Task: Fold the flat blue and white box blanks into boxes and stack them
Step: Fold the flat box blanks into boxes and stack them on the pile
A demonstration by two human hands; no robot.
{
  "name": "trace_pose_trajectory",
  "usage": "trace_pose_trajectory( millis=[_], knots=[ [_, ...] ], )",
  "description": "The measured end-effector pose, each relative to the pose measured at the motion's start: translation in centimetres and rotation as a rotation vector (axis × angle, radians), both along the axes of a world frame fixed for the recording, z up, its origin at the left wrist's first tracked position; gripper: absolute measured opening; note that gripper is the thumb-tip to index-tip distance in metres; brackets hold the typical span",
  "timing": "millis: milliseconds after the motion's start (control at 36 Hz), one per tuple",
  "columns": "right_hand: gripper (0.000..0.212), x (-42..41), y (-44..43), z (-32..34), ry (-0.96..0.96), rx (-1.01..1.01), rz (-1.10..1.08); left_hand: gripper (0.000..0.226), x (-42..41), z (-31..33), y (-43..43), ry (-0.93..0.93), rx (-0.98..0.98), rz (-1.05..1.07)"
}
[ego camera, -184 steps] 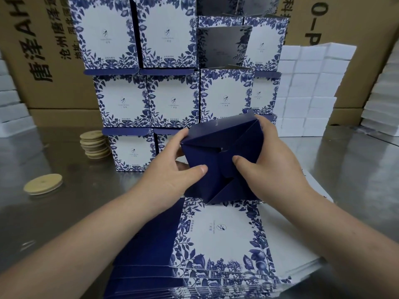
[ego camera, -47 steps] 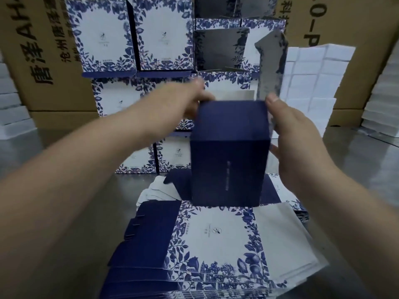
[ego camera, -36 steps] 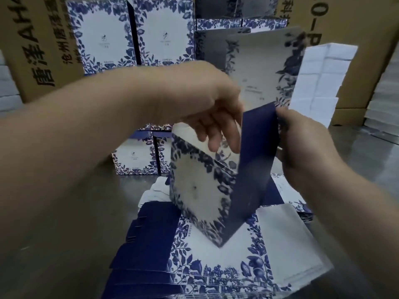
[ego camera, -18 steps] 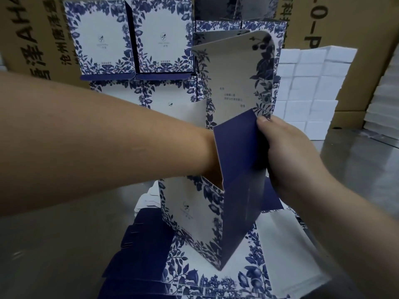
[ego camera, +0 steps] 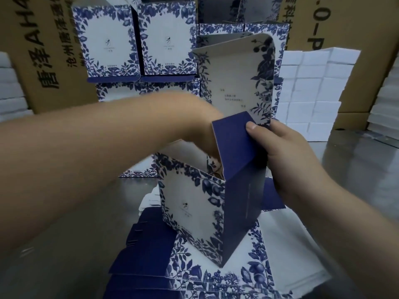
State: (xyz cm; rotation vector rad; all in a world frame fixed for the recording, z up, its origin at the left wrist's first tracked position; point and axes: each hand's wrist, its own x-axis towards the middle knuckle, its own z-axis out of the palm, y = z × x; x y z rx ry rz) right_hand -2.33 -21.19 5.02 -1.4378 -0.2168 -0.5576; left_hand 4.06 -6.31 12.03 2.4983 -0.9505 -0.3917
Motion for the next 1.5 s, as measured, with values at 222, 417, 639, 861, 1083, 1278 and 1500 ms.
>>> trace_pose_trajectory(
  millis=[222, 417, 639, 861, 1083, 1278, 1500],
  knots=[
    [0.007, 0.8, 0.0, -0.5, 0.061, -0.055, -0.057, 0.02, -2.2, 1.9, 4.0, -0.643, -1.002, 0.071],
    [0.029, 1.3, -0.3, -1.0, 0.092, -0.053, -0.112, 0.022, 1.2, -3.5, 4.5, 0.015, -1.197, 0.492],
    [0.03, 1.3, -0.2, -1.0, 0.06, -0.088, -0.098, 0.032, 0.7, -6.8, 3.5, 0.549, -1.125, 0.29],
    [0.015, 1.2, 0.2, -1.2, -0.026, -0.102, -0.068, 0.051, 1.0, -6.6, 3.6, 0.562, -1.091, 0.199],
    [0.045, 0.9, 0.4, -1.3, -0.118, -0.056, -0.056, 0.031, 0.6, -6.9, 3.1, 0.615, -1.238, 0.217],
    [0.032, 0.6, 0.3, -1.7, -0.142, -0.278, -0.078, 0.025, 1.4, -7.3, 3.6, 0.619, -1.283, 0.457],
    [0.019, 0.1, -0.2, 0.1, 0.064, -0.418, -0.208, 0.02, -0.2, -3.0, 5.2, 0.077, -1.246, 0.55]
  ],
)
